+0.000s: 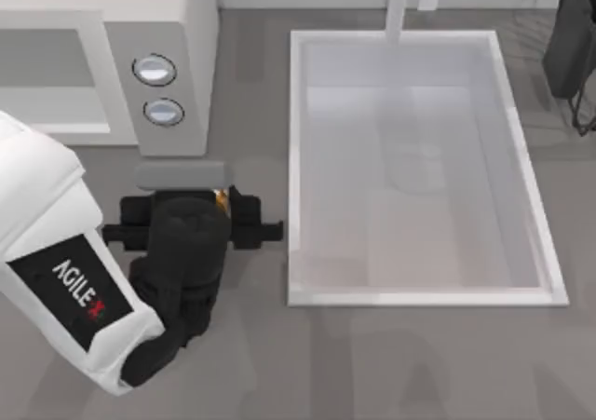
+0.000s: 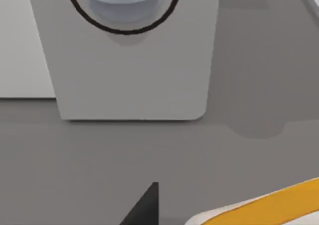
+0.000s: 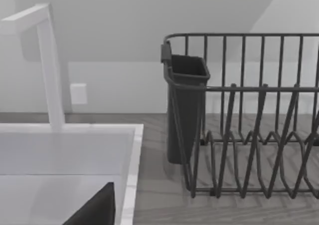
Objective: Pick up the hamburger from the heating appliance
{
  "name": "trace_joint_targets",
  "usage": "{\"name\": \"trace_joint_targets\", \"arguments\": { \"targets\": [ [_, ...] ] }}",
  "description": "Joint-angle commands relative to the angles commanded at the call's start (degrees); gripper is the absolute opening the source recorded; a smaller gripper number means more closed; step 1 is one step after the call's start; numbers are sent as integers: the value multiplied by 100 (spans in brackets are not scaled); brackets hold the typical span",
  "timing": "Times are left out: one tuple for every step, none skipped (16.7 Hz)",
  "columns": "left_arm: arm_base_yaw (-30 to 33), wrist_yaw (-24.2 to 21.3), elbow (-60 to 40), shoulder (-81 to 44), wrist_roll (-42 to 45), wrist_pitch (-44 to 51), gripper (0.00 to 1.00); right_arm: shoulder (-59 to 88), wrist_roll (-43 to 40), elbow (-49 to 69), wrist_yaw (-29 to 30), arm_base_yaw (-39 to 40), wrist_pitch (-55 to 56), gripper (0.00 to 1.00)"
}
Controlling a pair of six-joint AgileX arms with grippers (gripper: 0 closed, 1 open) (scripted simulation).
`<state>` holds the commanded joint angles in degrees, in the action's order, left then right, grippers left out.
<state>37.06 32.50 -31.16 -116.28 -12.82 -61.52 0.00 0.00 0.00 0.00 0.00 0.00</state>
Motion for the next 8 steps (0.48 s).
{"name": "trace_joint_targets", "arguments": {
  "targets": [
    [0, 0, 0, 0, 0, 0, 8, 0, 0, 0, 0, 0, 0, 100],
    [0, 0, 0, 0, 0, 0, 15, 0, 0, 0, 0, 0, 0, 100],
    [0, 0, 0, 0, 0, 0, 23, 0, 0, 0, 0, 0, 0, 100],
    [0, 0, 0, 0, 0, 0, 30, 0, 0, 0, 0, 0, 0, 100],
    [0, 0, 0, 0, 0, 0, 38, 0, 0, 0, 0, 0, 0, 100],
    [0, 0, 0, 0, 0, 0, 45, 0, 0, 0, 0, 0, 0, 100],
    [0, 0, 0, 0, 0, 0, 53, 0, 0, 0, 0, 0, 0, 100],
    [0, 0, 0, 0, 0, 0, 60, 0, 0, 0, 0, 0, 0, 100]
  ]
}}
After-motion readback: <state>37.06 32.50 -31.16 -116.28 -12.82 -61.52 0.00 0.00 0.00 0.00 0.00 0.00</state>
